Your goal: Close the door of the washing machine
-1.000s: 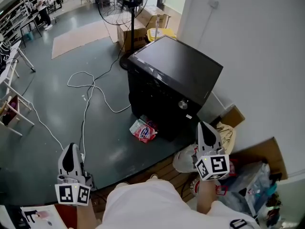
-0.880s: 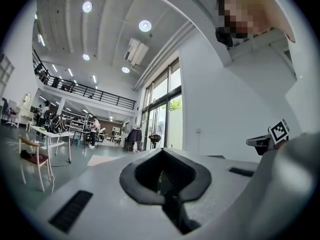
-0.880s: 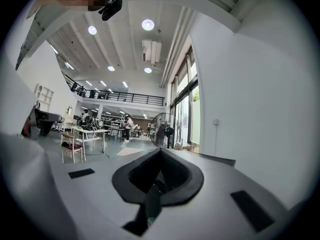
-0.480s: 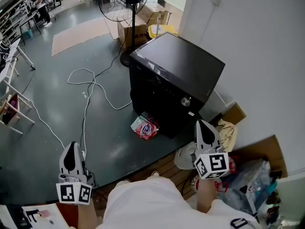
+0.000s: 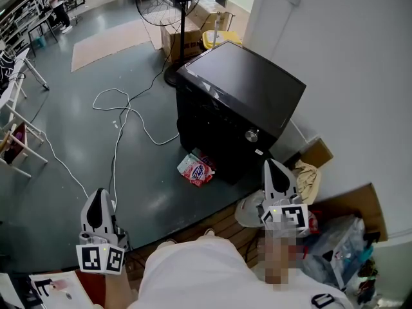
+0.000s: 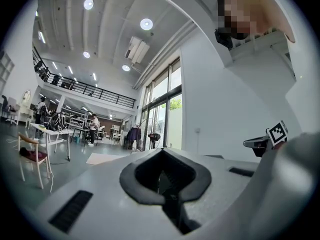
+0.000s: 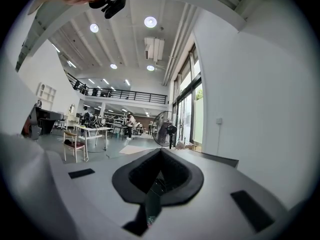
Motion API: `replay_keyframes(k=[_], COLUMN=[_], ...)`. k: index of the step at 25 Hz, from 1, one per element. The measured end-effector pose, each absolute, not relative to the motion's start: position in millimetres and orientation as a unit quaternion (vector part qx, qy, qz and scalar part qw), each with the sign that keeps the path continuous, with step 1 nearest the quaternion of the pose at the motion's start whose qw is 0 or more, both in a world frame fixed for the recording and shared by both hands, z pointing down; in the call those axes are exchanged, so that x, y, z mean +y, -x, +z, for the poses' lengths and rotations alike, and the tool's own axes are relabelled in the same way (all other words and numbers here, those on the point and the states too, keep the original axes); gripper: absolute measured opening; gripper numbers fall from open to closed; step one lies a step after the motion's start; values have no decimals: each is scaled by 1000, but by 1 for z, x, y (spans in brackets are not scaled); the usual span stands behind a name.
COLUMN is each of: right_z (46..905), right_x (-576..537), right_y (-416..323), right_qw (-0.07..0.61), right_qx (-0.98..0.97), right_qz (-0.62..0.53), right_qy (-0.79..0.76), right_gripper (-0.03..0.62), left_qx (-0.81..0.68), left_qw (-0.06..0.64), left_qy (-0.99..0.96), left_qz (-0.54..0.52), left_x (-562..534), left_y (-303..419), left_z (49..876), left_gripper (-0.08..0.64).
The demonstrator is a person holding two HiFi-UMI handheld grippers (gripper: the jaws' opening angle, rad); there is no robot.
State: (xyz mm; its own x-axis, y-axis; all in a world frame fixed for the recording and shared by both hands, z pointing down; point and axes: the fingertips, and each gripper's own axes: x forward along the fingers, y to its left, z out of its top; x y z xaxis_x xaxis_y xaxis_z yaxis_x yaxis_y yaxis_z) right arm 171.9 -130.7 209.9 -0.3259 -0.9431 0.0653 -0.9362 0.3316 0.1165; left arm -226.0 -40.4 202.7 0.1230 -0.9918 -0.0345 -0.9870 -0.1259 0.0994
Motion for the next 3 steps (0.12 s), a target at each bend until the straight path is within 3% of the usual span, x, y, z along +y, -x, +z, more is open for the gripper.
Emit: replay_keyframes(k=[3], right_z=[207], right_x=[-131], right_y=[-172], right_qw=[59], right_qx=[-816], right_qz=[-30], right_qy=[-575], right_gripper=[-3], left_qx=[-661], left_qw=[27], left_qy=[-748], left_qz=[-45], left_x=[-40], left_y=[225], left_z=[200], left_gripper=[6])
